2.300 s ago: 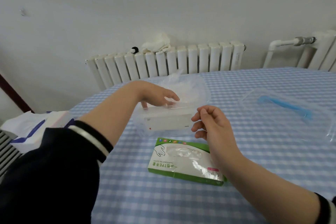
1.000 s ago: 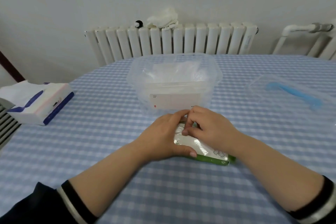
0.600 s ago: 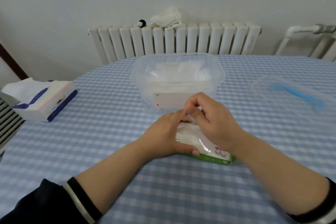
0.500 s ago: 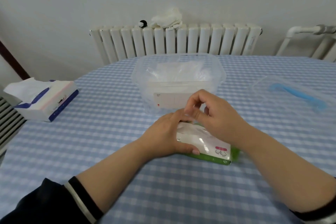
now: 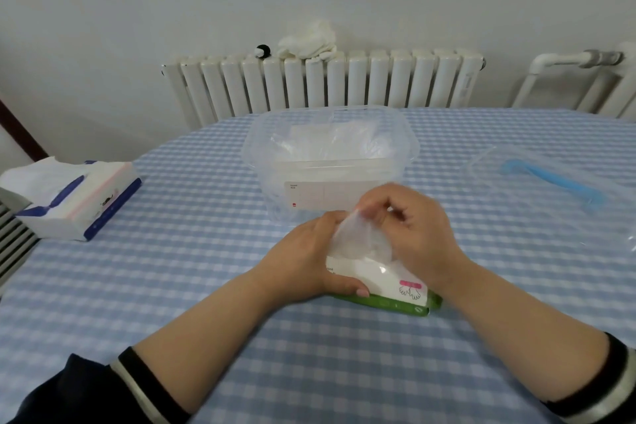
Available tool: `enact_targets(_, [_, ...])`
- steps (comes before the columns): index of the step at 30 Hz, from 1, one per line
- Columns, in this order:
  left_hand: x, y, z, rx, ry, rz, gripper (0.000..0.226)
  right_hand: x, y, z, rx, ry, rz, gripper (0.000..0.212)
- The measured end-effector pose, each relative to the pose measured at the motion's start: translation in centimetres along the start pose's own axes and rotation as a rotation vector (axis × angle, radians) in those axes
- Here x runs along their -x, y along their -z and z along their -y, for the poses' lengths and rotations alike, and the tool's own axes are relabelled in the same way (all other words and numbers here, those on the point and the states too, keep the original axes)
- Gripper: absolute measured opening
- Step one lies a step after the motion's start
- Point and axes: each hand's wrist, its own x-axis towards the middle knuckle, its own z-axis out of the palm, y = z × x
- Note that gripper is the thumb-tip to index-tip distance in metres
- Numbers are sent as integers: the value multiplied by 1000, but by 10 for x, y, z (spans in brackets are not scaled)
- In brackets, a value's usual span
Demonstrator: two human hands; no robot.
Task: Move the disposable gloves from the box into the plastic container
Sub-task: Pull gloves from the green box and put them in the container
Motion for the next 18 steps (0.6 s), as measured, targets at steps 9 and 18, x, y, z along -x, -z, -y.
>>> enact_targets(9, [4, 8, -15, -146, -56, -5, 72, -24, 30, 32, -908, -458, -458, 36])
enact_targets(18, [6, -2, -80, 927, 98, -316, 24, -11, 13, 27, -1156, -565, -501, 46])
